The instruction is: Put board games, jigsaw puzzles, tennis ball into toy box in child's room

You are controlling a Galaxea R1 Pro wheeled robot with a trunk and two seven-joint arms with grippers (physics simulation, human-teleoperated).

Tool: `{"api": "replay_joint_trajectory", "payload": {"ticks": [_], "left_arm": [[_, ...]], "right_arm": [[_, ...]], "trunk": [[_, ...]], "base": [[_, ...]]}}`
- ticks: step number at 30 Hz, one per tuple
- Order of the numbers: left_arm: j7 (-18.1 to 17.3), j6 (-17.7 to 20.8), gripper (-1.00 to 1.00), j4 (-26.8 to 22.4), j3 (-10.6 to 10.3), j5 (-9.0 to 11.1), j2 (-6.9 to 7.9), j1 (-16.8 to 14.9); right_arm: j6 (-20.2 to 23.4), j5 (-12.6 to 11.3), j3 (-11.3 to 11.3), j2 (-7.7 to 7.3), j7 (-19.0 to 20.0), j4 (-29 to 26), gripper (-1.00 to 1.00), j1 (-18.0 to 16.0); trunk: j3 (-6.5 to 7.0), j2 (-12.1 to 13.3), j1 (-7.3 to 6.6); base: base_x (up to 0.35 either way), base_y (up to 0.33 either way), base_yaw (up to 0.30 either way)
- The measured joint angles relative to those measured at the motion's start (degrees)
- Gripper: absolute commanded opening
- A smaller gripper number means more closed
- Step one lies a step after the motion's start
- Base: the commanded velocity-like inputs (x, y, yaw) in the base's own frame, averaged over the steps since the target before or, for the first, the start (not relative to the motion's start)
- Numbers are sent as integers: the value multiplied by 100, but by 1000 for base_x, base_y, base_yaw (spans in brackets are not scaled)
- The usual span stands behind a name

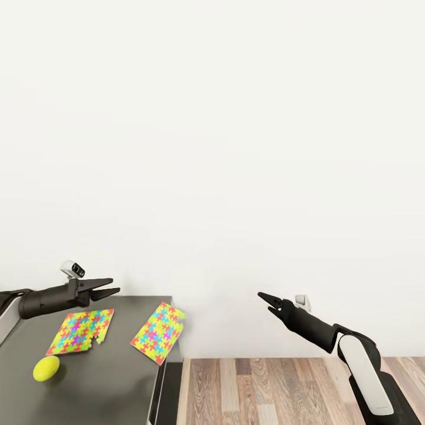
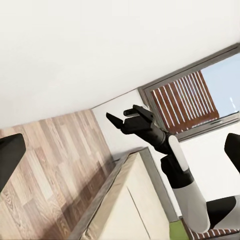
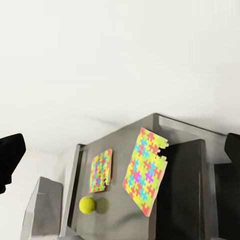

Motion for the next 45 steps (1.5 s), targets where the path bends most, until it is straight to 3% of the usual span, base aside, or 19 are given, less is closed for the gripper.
{"api": "replay_joint_trajectory", "payload": {"ticks": [26,45], "left_arm": [[0,0,100,0,0,-2,4,-1],[0,1,100,0,1,4,0,2]], "right_arm": [[0,8,0,26,0,3,100,0],[3,9,1,36,0,193,100,0]], "trunk": [[246,0,0],[426,0,2]], "base": [[0,0,0],[-86,0,0]]}}
